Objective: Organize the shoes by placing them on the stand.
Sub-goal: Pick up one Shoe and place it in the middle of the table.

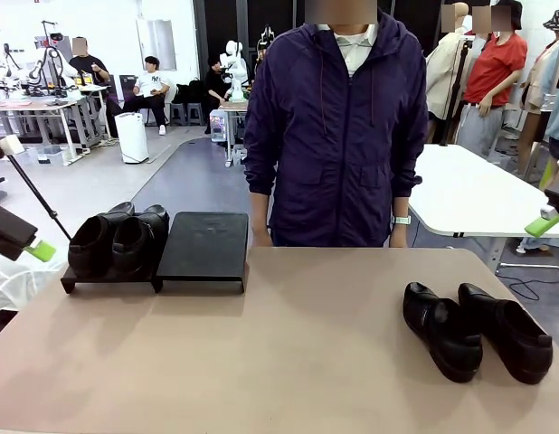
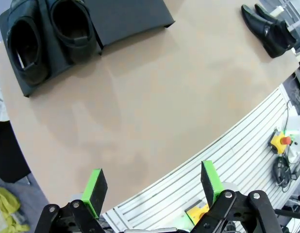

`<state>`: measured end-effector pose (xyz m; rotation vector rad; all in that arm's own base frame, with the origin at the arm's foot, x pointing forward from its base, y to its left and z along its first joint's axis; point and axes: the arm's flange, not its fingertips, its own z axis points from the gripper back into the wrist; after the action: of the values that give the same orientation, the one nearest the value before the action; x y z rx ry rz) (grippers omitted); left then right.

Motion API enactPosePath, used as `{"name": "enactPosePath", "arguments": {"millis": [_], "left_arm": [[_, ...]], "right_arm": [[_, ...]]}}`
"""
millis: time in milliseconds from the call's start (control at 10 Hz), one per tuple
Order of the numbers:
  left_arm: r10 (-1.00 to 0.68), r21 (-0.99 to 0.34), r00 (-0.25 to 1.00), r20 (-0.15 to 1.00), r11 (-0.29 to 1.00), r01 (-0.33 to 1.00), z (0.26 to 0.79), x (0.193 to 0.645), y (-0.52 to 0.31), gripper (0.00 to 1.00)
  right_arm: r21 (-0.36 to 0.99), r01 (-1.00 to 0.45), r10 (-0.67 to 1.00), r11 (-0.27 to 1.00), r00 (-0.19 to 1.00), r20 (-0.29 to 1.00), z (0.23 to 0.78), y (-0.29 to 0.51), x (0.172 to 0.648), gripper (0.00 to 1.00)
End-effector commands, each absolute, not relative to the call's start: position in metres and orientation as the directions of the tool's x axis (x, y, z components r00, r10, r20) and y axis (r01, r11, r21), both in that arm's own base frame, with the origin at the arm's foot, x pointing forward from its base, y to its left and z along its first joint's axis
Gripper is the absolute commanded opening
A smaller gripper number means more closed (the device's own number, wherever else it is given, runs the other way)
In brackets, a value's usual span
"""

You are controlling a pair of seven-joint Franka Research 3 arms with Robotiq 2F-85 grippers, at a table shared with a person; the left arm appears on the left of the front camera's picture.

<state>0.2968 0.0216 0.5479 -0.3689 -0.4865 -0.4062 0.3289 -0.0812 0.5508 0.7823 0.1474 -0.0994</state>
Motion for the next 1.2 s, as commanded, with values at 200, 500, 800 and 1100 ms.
{"name": "enactPosePath", "arguments": {"millis": [200,500,800,1100], "left_arm": [[-0.284,-0.236,0.814,0.506,0.862,0.448,0.547,0.294,0.022,1.00],[-0.284,-0.236,0.814,0.506,0.862,0.448,0.547,0.294,0.022,1.00],[-0.284,-0.236,0.814,0.506,0.862,0.448,0.547,0.294,0.022,1.00],[-0.284,-0.236,0.814,0.506,0.862,0.448,0.547,0.294,0.022,1.00]], "right_arm": [[0.512,0.159,-0.114,0.844,0.986,-0.118,0.550,-0.042,0.345,1.00],[0.150,0.111,-0.132,0.983,0.982,0.138,0.515,0.005,0.376,1.00],[0.155,0.021,-0.043,0.988,0.990,0.137,0.529,0.013,0.385,1.00],[0.097,-0.026,0.009,0.995,0.985,0.171,0.499,0.011,0.402,1.00]]}}
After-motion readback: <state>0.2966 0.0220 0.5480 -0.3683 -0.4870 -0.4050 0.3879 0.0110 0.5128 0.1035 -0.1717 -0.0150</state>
